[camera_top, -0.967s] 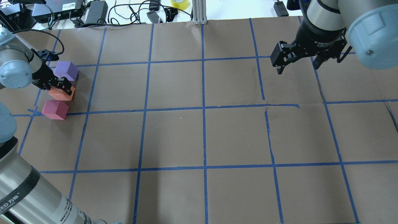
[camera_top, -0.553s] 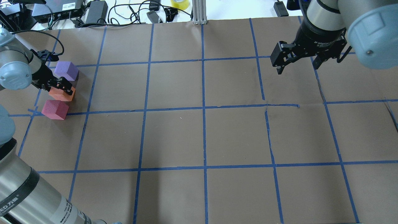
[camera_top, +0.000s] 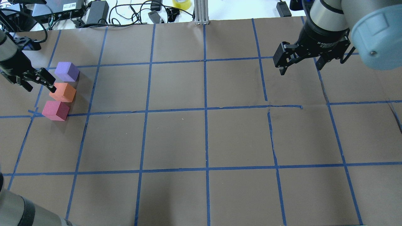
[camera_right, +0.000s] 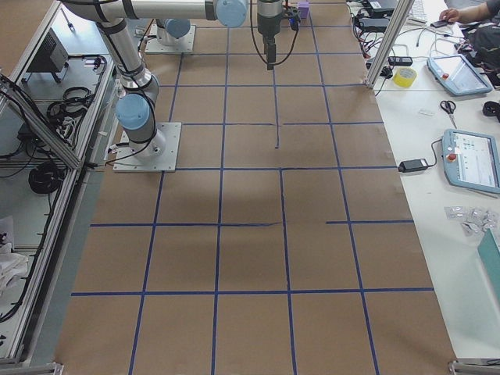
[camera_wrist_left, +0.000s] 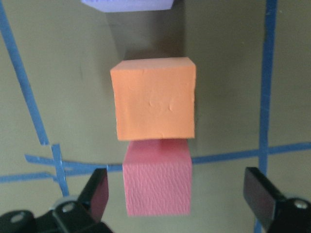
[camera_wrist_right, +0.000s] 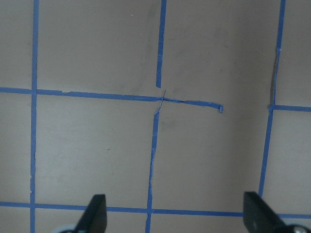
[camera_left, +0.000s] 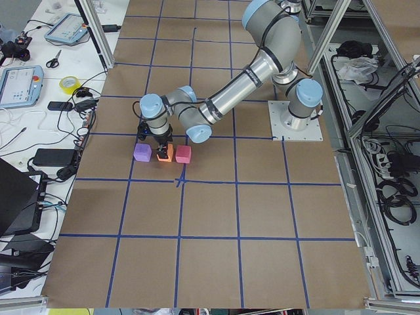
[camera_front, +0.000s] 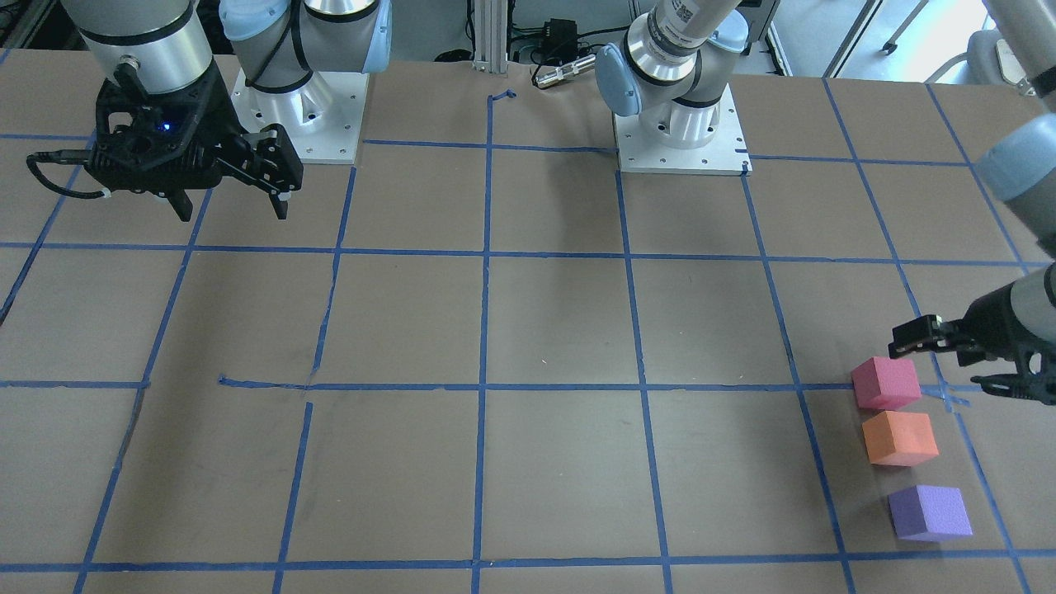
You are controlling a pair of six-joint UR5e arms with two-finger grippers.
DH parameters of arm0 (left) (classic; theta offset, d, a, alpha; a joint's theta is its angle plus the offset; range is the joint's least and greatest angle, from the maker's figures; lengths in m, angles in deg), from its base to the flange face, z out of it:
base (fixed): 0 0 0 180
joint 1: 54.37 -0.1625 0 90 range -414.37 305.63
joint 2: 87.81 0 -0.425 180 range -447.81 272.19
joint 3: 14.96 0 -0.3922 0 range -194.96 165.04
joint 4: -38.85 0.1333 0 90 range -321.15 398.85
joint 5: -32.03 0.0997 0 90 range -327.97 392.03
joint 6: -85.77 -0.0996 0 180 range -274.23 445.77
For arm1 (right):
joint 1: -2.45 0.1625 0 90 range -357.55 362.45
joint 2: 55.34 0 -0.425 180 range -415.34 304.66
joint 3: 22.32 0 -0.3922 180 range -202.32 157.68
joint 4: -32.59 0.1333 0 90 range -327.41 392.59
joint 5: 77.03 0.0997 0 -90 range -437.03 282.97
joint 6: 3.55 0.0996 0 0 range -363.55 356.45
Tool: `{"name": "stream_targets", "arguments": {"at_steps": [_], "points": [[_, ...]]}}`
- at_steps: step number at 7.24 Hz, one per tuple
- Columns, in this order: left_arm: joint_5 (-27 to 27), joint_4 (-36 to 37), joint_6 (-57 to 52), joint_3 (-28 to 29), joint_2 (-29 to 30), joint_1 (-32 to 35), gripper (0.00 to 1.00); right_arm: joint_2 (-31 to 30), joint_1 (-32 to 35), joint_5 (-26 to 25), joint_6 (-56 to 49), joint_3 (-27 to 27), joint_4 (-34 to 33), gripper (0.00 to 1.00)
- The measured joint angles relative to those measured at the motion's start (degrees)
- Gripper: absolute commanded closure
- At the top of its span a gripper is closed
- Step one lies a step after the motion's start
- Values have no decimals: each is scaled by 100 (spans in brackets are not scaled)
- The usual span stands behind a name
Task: Arrange blocks in a line
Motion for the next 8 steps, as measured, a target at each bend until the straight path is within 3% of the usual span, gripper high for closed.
{"name": "stream_targets", "arguments": {"at_steps": [2,4,5,8], "points": [[-25,-1324,1357,16,-952,905,0,1,0,0,2,0,0,0],[-337,-1614,2969,58,-1514,2622,2,2,-6,-4,0,0,0,0],[-428,-1641,3478,49,-1674,3167,2,0,-2,-2,5,0,0,0],[-493,-1532,3781,39,-1972,3462,1,-7,11,62,49,-2,8,0]]}}
